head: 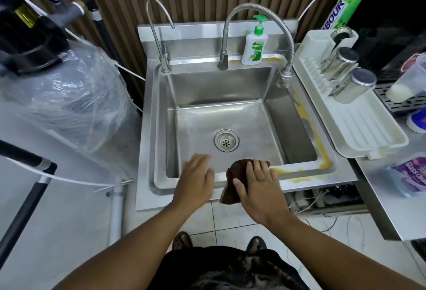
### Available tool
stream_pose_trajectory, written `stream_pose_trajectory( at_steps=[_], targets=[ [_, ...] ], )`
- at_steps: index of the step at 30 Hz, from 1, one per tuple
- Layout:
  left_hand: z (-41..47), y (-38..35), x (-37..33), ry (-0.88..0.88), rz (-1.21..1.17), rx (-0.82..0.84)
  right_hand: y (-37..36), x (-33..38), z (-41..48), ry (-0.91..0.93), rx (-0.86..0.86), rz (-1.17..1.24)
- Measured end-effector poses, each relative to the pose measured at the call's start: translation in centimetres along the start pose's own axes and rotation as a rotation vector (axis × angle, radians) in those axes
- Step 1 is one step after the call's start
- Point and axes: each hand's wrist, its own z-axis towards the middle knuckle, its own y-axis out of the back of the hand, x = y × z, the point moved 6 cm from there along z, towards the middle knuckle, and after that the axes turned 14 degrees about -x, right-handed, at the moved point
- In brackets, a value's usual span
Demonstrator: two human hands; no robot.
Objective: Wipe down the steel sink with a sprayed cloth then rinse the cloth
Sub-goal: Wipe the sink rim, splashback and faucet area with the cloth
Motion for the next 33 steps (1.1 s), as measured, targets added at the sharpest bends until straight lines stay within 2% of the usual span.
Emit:
stream_pose_trajectory(
  at_steps=[4,7,10,15,18,22,24,28,33],
  targets=[
    [2.1,-1.2,1.5,0.193,0.123,-0.028,-3.4,4.8,-0.5,0.028,0.043,0.031],
    [2.3,-2.0,1.8,0.173,0.247,-0.030,-4.0,6.2,-1.1,0.183,0.034,0.047],
    [2.1,-2.7,2.3,0.121,0.315,-0.009,-3.6,3.6,-1.4,0.243,0.018,0.052],
    [2.2,-3.0,2.5,0.115,0.340,0.032,-2.1,-5.4,-1.0,0.019,-0.021,-0.039],
    [2.1,-3.2,2.6,0.114,0.346,0.062,-1.1,-8.9,-0.2,-0.193,-0.054,-0.047],
    [2.2,-3.7,2.9,0.108,0.367,0.088,-2.0,-6.7,0.4,-0.475,-0.123,-0.050],
    [2.2,-3.9,2.9,0.115,0.363,0.088,-2.7,-4.1,0.3,-0.495,-0.149,-0.014],
    [2.3,-3.9,3.0,0.125,0.372,0.078,-3.6,1.4,-0.8,-0.266,-0.151,0.002],
    [2.3,-3.6,2.9,0.131,0.327,0.022,-3.5,2.6,-2.4,0.194,-0.078,0.060]
  ],
)
